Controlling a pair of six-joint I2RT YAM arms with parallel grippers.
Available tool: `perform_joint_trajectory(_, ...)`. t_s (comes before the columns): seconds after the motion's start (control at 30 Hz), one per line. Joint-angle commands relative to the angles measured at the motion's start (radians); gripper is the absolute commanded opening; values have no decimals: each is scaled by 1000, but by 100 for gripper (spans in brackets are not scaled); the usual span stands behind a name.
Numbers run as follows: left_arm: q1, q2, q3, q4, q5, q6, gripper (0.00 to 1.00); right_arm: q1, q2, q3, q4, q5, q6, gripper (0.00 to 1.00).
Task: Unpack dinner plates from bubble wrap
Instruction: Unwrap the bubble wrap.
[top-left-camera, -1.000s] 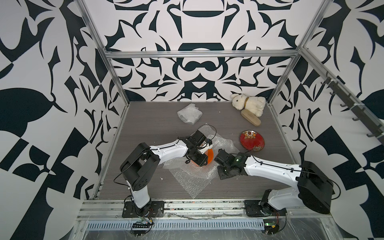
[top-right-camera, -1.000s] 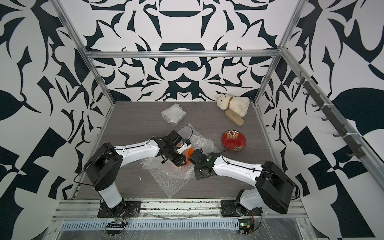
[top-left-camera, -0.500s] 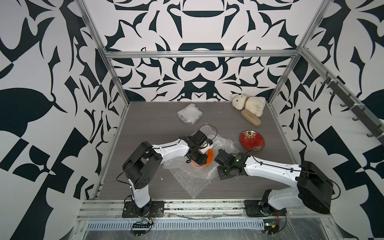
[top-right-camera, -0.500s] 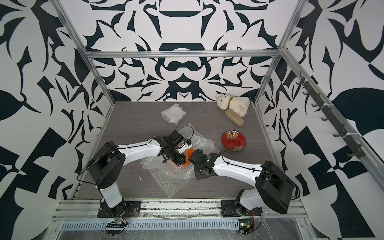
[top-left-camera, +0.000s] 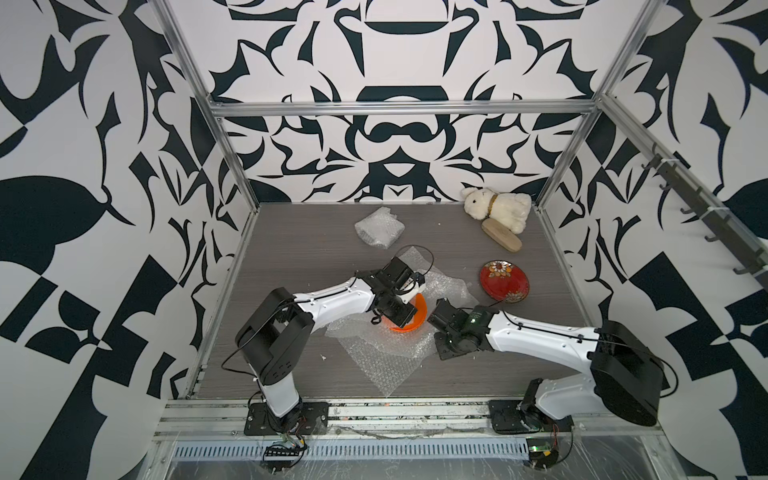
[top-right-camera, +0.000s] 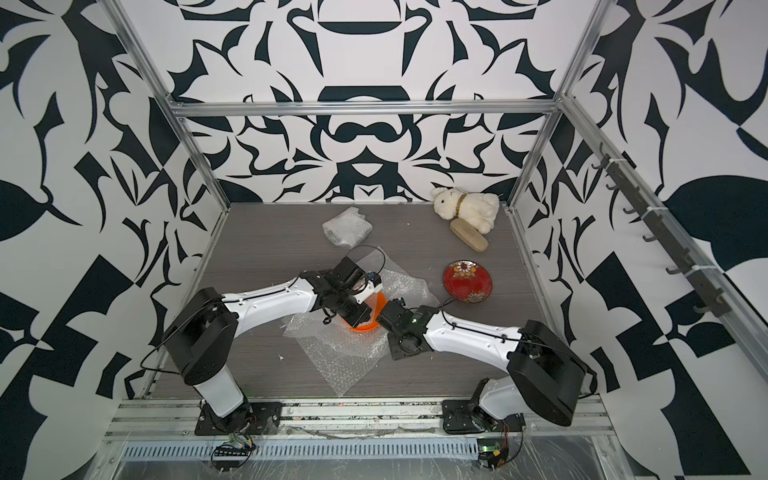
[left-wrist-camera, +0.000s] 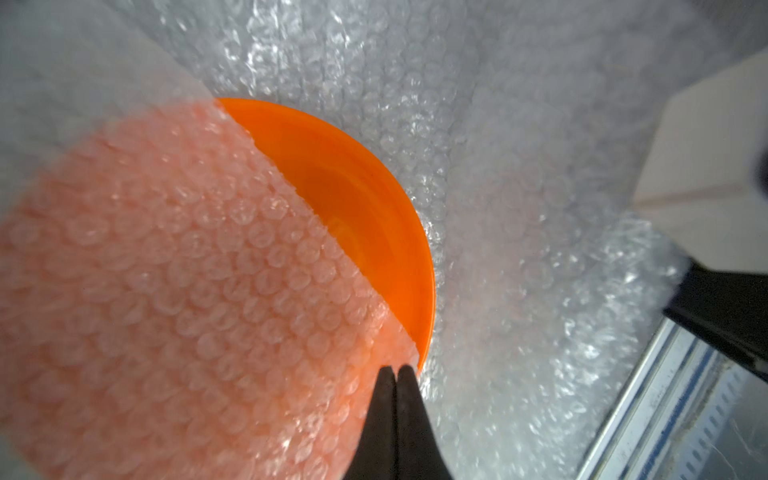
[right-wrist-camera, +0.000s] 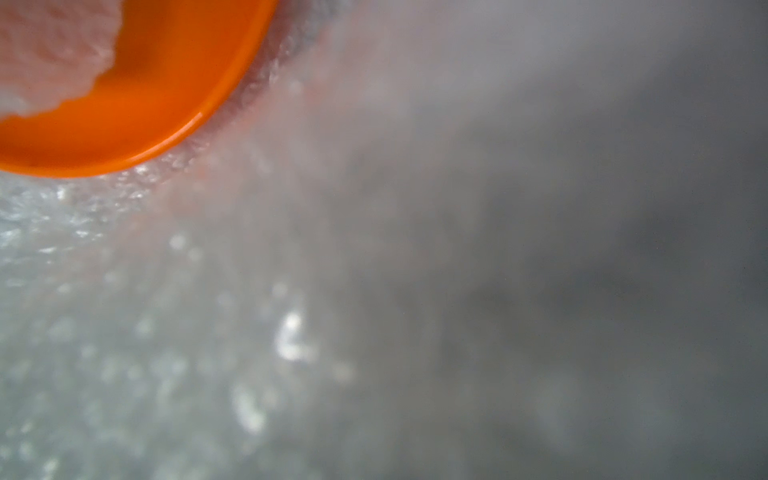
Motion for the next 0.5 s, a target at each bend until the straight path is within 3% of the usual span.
perform_joint_trajectory(0.0,14,-48,2,-29,-38,-9,0,5,-23,1,-23,35,8,0)
perform_joint_trajectory(0.23,70,-129,-31,2,-173,-59,0,5,-15,-6,-26,29,9,0)
perform_joint_trajectory(0.47,158,-180,-64,26,-188,-104,0,6,-13,-12,-22,19,9,0)
